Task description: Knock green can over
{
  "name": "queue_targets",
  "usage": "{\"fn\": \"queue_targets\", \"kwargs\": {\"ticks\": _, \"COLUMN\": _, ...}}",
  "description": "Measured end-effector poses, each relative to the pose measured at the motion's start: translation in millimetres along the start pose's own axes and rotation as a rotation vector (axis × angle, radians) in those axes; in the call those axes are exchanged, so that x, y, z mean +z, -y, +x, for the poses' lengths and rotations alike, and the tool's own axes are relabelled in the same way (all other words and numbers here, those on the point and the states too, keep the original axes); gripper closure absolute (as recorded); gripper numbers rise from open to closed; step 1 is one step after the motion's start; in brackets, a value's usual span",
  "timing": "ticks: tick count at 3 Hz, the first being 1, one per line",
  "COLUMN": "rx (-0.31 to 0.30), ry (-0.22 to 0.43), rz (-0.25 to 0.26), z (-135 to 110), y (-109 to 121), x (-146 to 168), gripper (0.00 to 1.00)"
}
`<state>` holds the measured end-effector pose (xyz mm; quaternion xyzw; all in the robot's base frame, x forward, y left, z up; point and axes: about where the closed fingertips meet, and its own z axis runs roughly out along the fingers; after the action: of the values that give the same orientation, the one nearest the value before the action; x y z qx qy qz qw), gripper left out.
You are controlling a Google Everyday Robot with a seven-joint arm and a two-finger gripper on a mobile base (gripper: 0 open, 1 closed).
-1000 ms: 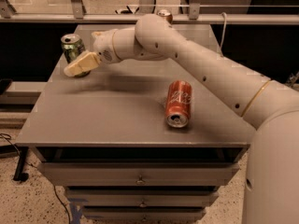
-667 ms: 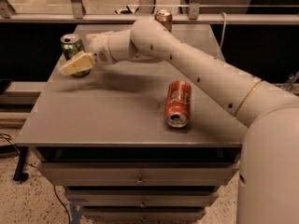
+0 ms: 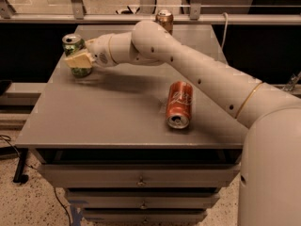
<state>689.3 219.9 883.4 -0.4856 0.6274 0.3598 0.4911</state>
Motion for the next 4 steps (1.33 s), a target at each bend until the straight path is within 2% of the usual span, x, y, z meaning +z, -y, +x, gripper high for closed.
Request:
{"fn": "queue_targets", "kwargs": {"ticks": 1, "rx": 0.006, "ry": -0.028, "rz": 0.003, "z": 1.0, "y": 5.0, "x": -9.9, "gripper": 0.79}}
{"fn": "queue_targets", "kwargs": {"ticks": 2, "rx": -0.002, "ry": -0.091, "rz": 0.026, "z": 4.6, "y": 20.6, "x": -38.0, "gripper": 1.0}}
{"fn": "queue_targets", "kwargs": {"ticks": 3, "rx": -0.069, "ry": -0.193, "rz": 0.036, "z": -3.4, "y": 35.7, "x": -59.7, "gripper": 1.0}}
{"fn": "queue_targets", "kwargs": {"ticks": 4, "rx": -0.198, "ry": -0.361, "rz": 0.01, "z": -7.2, "y": 46.6, "x": -73.6, "gripper": 1.0}}
